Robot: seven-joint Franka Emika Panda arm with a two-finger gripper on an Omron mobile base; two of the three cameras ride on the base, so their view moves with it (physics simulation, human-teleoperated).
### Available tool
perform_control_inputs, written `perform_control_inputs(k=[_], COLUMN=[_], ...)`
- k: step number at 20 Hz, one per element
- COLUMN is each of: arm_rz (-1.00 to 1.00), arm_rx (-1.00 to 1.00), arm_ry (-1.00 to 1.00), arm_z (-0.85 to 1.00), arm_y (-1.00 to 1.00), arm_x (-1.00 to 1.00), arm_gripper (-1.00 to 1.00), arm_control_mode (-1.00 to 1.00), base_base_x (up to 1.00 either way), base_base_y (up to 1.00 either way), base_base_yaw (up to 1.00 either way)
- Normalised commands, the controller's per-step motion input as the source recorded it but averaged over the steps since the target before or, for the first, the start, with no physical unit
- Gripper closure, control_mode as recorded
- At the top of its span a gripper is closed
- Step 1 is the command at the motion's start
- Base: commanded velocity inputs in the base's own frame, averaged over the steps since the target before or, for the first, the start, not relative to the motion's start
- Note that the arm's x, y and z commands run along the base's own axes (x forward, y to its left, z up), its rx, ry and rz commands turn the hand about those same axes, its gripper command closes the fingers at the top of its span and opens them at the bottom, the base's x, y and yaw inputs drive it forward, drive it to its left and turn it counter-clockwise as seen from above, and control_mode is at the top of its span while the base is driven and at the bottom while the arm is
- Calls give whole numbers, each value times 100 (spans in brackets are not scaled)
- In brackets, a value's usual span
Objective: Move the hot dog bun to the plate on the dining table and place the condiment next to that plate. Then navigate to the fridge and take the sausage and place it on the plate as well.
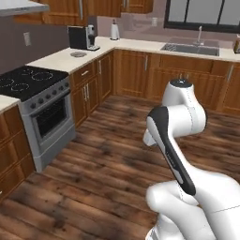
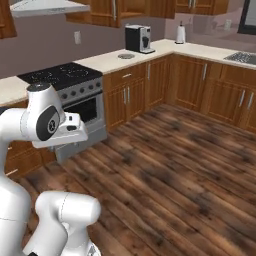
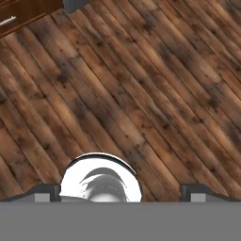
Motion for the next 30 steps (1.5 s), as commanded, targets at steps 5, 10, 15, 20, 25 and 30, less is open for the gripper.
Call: perform_control_inputs(k=[5, 10, 15, 20, 25, 30], arm_rz=[0, 0, 0, 0, 0, 0], arm_rx=[0, 0, 0, 0, 0, 0], arm_ry=[0, 0, 0, 0, 0, 0], arm_z=[0, 0, 0, 0, 0, 0], arm_y=[0, 0, 0, 0, 0, 0], arm_x=[0, 0, 0, 0, 0, 0], arm_gripper=[-100, -100, -100, -100, -100, -100], arm_control_mode=[100, 100, 100, 100, 100, 100], base_base_x=[100, 100, 100, 100, 100, 100], base_base_y=[0, 0, 0, -13, -25, -31], base_base_yaw=[-27, -20, -9, 3, 19, 35])
